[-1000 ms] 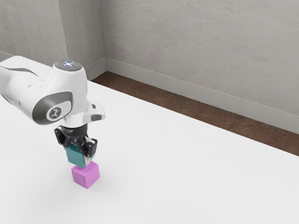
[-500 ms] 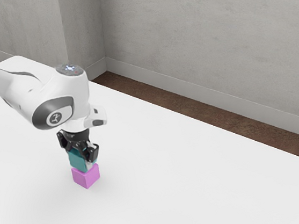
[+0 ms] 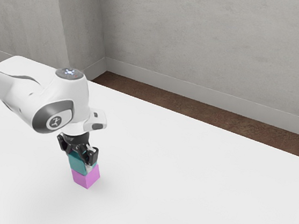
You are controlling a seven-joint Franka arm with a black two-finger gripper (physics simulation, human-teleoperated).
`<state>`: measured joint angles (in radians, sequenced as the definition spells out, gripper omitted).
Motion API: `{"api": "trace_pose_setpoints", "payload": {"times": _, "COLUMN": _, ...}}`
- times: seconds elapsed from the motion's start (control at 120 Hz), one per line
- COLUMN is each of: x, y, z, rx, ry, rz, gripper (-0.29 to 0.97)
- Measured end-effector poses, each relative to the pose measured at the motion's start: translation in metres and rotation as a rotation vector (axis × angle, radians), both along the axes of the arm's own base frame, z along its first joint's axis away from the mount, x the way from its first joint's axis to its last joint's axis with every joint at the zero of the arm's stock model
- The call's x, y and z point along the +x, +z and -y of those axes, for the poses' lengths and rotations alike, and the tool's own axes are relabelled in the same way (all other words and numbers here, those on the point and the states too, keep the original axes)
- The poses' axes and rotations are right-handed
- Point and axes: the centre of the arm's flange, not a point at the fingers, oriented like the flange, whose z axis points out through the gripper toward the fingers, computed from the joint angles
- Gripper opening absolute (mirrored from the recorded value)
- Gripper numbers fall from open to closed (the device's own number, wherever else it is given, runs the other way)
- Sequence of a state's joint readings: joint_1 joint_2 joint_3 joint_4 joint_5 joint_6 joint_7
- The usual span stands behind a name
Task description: Pick up the blue block with one arm, and put the blue block on the pink block with one arm
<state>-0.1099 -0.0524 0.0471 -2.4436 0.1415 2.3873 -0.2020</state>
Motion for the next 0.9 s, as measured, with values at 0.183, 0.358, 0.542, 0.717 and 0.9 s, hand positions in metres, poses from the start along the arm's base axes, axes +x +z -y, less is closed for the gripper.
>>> {"api": "trace_pose_setpoints", "payload": {"times": 0.183, "x": 0.001, "y": 0.0, "z": 0.0, "rx": -0.003, "ry": -0.007, "rz": 0.003, "gripper": 0.39}}
{"api": "trace_pose_setpoints", "payload": {"times": 0.358, "x": 0.001, "y": -0.001, "z": 0.0, "rx": -0.011, "ry": -0.018, "rz": 0.002, "gripper": 0.55}}
{"api": "trace_pose_setpoints", "payload": {"times": 0.542, "x": 0.001, "y": -0.001, "z": 0.0, "rx": -0.013, "ry": -0.032, "rz": 0.001, "gripper": 0.62}}
{"api": "trace_pose_setpoints", "payload": {"times": 0.717, "x": 0.013, "y": 0.018, "z": 0.001, "rx": -0.012, "ry": -0.042, "rz": 0.027, "gripper": 0.65}}
{"api": "trace_pose_setpoints", "payload": {"times": 0.9, "x": 0.039, "y": 0.083, "z": 0.0, "rx": -0.019, "ry": -0.037, "rz": 0.078, "gripper": 0.67}}
